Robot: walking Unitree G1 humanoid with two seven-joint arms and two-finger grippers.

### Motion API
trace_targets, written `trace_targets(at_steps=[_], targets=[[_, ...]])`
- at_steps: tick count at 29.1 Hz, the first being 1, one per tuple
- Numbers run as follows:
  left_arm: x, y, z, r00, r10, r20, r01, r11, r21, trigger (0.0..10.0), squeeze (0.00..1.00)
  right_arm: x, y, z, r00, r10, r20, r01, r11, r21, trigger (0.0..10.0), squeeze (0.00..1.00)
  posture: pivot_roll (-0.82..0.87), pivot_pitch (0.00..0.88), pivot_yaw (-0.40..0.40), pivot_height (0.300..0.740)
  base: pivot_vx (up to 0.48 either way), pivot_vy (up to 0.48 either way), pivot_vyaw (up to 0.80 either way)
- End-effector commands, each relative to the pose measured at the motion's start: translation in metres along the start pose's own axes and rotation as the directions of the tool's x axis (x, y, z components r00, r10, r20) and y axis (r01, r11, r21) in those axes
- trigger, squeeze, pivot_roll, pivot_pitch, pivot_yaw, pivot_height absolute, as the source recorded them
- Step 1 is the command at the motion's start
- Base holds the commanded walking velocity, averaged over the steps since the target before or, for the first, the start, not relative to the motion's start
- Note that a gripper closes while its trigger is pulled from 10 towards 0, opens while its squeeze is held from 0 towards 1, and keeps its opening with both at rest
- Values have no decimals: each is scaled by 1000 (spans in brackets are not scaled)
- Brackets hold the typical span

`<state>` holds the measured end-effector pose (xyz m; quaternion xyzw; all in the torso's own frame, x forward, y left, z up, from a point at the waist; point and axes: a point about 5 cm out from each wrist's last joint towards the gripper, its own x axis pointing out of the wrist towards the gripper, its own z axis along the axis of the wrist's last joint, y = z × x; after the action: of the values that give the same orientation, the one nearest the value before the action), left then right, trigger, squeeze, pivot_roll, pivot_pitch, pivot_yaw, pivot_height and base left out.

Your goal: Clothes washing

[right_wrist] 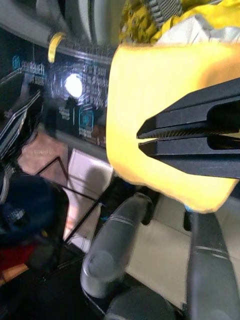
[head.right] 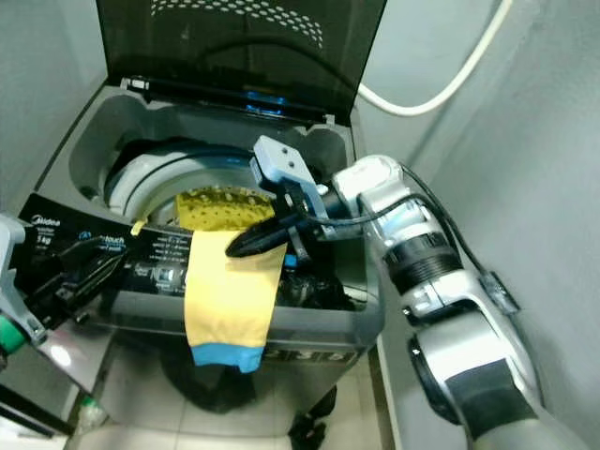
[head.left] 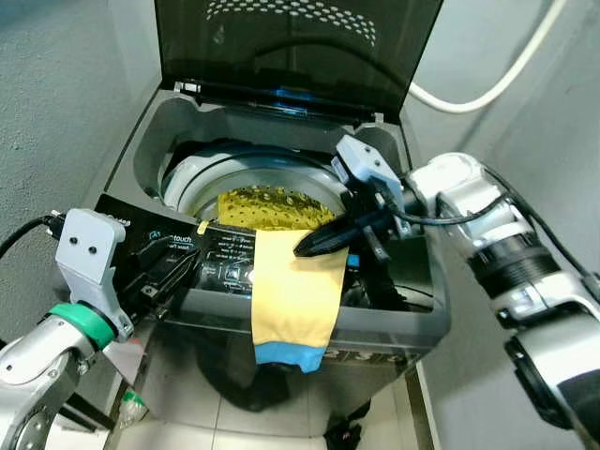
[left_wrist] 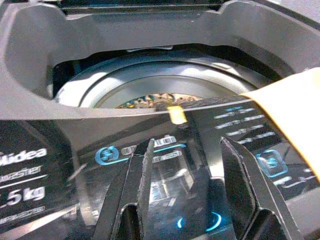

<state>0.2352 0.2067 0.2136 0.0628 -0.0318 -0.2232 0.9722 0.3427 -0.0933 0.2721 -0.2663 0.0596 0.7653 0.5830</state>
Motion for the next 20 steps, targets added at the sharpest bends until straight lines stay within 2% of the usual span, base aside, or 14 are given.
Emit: trace_targets(at_steps=[1,5,7,11,14,17,18,19,20], targets=[[-1,-3,-2,1000,-15,-15,15,1000,-9,10000,0,7,7,-11,998,43,-53,-43,999,-8,0,0,97,39,-83,740,0,0,0],[-1,-3,-2,1000,-18,-18,18,1000,-10,10000,0,15,11,-20,993,51,-106,-55,998,-38,0,0,97,39,-83,740,0,0,0],[-2,-3,-2,1000,-19,-21,19,1000,-11,10000,0,23,10,-23,992,15,-121,-25,997,-77,0,0,98,37,-84,740,0,0,0],[-2,-3,-2,1000,-19,-22,19,1000,-11,10000,0,27,9,-25,991,-15,-135,1,994,-108,0,0,98,37,-84,740,0,0,0],[-2,-3,-2,1000,-16,-23,16,1000,-9,10000,0,39,-5,-30,960,-219,-175,182,961,-209,275,0,101,34,-88,740,0,0,0],[-2,-3,-3,1000,-15,-23,15,1000,-9,10000,0,40,-9,-30,949,-261,-178,219,950,-224,275,0,102,32,-92,740,0,0,0],[-2,-3,-3,1000,-14,-23,14,1000,-10,10000,0,38,-15,-28,930,-322,-175,279,932,-230,1961,0,102,32,-92,740,0,0,0],[-3,-3,-3,1000,-13,-22,13,1000,-10,10000,0,35,-22,-25,909,-380,-170,339,913,-228,3098,0,102,32,-92,740,0,0,0],[-3,-3,-3,1000,-13,-22,13,1000,-10,10000,0,35,-22,-25,909,-380,-170,339,913,-228,3098,0,102,32,-92,740,0,0,0]])
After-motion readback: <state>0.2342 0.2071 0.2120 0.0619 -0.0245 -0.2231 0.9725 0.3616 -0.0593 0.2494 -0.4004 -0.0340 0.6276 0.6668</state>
